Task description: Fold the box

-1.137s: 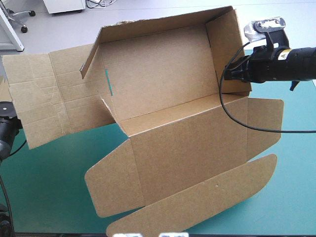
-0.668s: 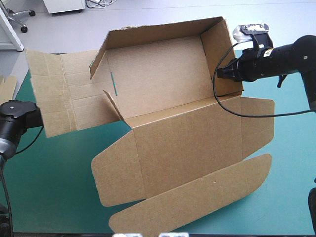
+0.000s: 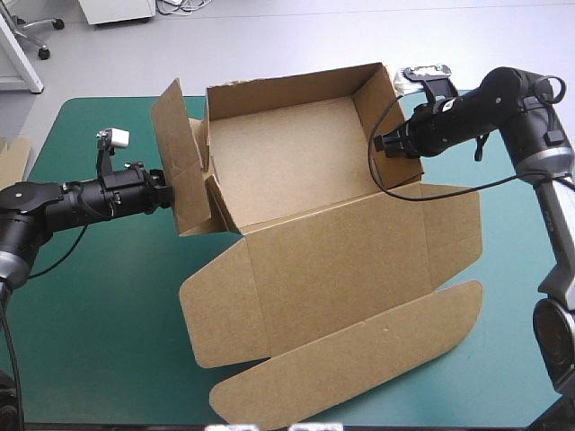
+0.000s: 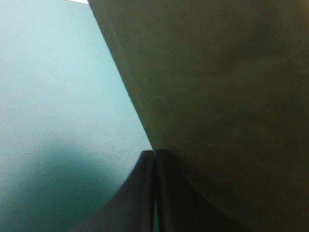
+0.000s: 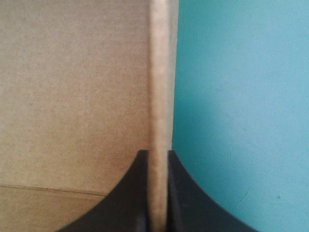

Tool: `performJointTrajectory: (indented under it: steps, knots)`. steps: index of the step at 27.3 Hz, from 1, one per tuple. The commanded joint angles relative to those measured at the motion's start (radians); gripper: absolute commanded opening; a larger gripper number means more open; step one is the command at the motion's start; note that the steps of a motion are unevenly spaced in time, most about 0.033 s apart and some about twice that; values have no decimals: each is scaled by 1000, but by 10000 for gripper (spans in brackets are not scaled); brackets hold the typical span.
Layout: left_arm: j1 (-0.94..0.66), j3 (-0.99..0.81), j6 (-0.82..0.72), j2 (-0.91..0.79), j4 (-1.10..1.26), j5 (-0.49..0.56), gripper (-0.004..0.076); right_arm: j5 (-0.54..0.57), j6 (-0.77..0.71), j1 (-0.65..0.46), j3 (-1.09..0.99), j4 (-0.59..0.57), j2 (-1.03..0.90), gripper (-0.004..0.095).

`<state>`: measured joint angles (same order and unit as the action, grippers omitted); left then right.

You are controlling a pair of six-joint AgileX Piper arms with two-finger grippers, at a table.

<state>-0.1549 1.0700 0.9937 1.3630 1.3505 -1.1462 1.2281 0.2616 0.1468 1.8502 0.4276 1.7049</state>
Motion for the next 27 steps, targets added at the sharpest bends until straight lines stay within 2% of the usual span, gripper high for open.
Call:
performJointTrajectory:
  steps: [1,8,10,14,18,21,24,27]
  knots:
    - [6,27,-7,-33,103,-47,-12,-52,-11,18,28,37,-37,-12]
    - [6,29,-7,-33,151,-80,-11,-53,-11,18,28,32,-29,-12]
    - [6,29,-7,-33,172,-99,17,-53,-11,18,28,30,-29,-12]
    - [6,29,-15,-33,208,-103,157,-53,-11,18,28,29,-29,-12]
    - [6,29,-59,-33,214,-103,347,-53,-11,18,28,29,-28,-12]
    - [6,29,-80,-33,218,-103,442,-53,-20,18,28,29,-18,-12]
    - [6,29,-90,-33,239,-103,477,-55,-23,19,28,29,-7,-12]
    - [6,29,-90,-33,278,-106,478,-69,-34,19,28,10,7,-11]
